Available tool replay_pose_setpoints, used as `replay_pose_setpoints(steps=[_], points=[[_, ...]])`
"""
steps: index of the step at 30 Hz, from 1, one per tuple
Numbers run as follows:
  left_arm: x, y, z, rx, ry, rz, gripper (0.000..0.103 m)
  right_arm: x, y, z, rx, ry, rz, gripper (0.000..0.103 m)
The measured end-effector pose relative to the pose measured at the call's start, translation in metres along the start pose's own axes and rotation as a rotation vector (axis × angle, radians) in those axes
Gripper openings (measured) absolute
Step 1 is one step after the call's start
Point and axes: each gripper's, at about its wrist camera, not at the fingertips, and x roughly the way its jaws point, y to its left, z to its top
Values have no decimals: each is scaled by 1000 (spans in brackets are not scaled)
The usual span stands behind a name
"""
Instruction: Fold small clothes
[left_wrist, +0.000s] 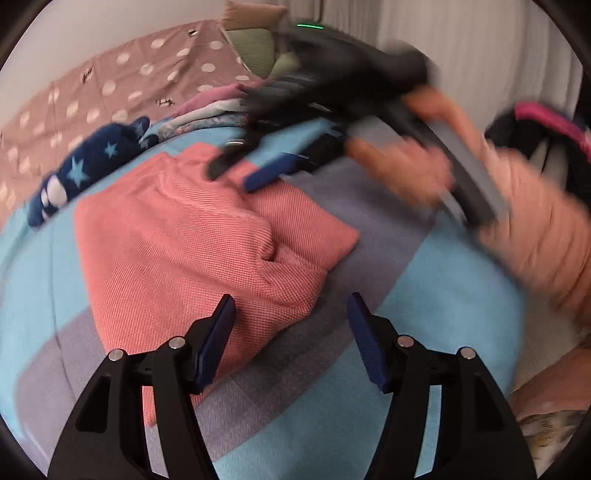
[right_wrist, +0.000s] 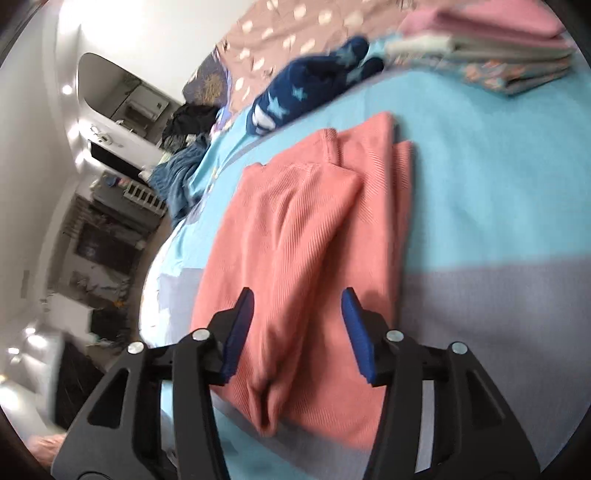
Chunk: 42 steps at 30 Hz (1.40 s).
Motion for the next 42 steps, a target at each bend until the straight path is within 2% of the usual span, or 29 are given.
replay_pose_setpoints(steps=[2,7,9,12,13,14,15,16,19,22,25,29,34,35,36,37,39,41,42], points=[[9,-11,-1,59,14,69,63,18,-4,18,23,35,-30,52],[26,-17,3,112,25,153,63,39,5,48,-8,52,-24,54],[28,-14,8,101,11,153,63,46,10,58,-31,51,-45,54],[27,-9,13,73,-8,124,56,59,13,75,-52,49,-75,53],[27,-6,13,62,-10,114,52,64,14,79,-55,47,-82,51],[26,-3,13,48,-13,97,47,67,15,82,-61,44,-93,39],[26,0,14,34,-12,76,29,69,15,84,-70,41,-113,18],[26,2,14,17,-10,53,15,72,16,86,-81,41,-142,13],[19,13,15,-36,-29,-31,11,65,25,83,-124,5,-153,10],[10,25,23,-102,-71,-120,10,44,40,79,-184,-51,-152,9],[2,23,35,-96,-112,-158,11,19,51,81,-228,-96,-158,9],[11,9,50,-63,-123,-166,11,-1,53,86,-258,-130,-191,9],[51,-1,59,-42,-62,-133,12,3,29,89,-227,-125,-240,7],[57,-8,58,-39,-42,-122,18,5,21,88,-218,-122,-249,7],[59,-12,56,-43,-30,-126,26,7,13,86,-209,-124,-267,12],[59,-14,55,-45,-31,-145,37,6,7,85,-194,-131,-298,14],[47,-18,54,-19,-72,-177,43,5,-1,79,-179,-135,-322,21],[29,-17,49,19,-111,-144,49,-5,-6,68,-181,-147,-320,22],[21,-14,45,20,-125,-124,56,-13,-6,60,-190,-159,-329,23]])
